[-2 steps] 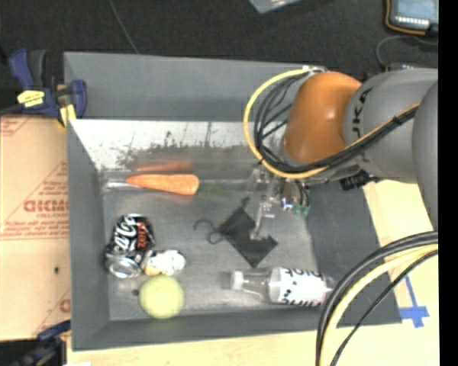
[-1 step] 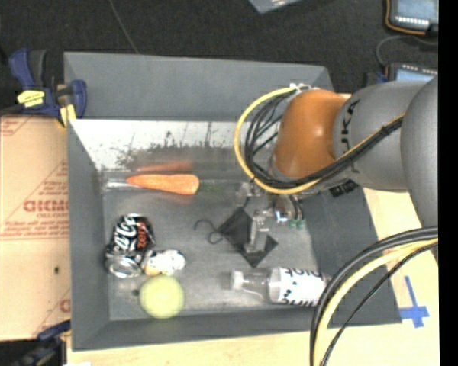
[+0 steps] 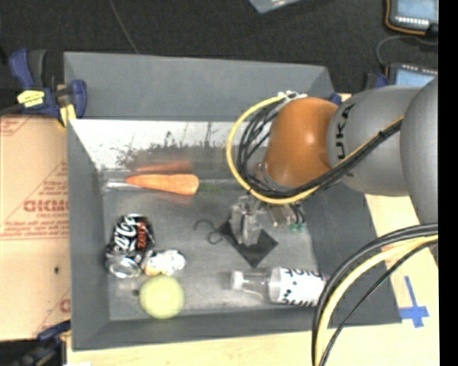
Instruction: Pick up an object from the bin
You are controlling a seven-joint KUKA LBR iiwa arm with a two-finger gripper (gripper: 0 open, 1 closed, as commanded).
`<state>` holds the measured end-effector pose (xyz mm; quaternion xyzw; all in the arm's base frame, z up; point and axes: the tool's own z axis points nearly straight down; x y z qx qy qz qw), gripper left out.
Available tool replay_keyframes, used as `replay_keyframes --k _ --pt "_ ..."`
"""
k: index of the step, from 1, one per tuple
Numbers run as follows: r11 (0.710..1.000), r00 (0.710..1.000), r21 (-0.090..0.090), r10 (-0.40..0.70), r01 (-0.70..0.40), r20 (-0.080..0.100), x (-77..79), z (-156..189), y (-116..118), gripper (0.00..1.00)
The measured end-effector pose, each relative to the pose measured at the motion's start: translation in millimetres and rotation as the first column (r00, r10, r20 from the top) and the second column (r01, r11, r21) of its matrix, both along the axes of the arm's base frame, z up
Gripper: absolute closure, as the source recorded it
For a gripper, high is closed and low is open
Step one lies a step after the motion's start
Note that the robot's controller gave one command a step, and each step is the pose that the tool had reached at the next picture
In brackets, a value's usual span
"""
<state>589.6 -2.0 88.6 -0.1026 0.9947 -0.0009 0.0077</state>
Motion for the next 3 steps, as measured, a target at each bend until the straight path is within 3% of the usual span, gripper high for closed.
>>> replay_keyframes --k 1,2,3 --pt "1.0 1.0 0.0 0.001 -0.001 0.0 0.0 0 0 0.0" --pt "1.0 1.0 0.0 0.001 -0.001 0.0 0.0 0 0 0.0" --pt "0.976 0.976 0.003 -0.22 0.22 0.001 6.1 -17 -9 1.0"
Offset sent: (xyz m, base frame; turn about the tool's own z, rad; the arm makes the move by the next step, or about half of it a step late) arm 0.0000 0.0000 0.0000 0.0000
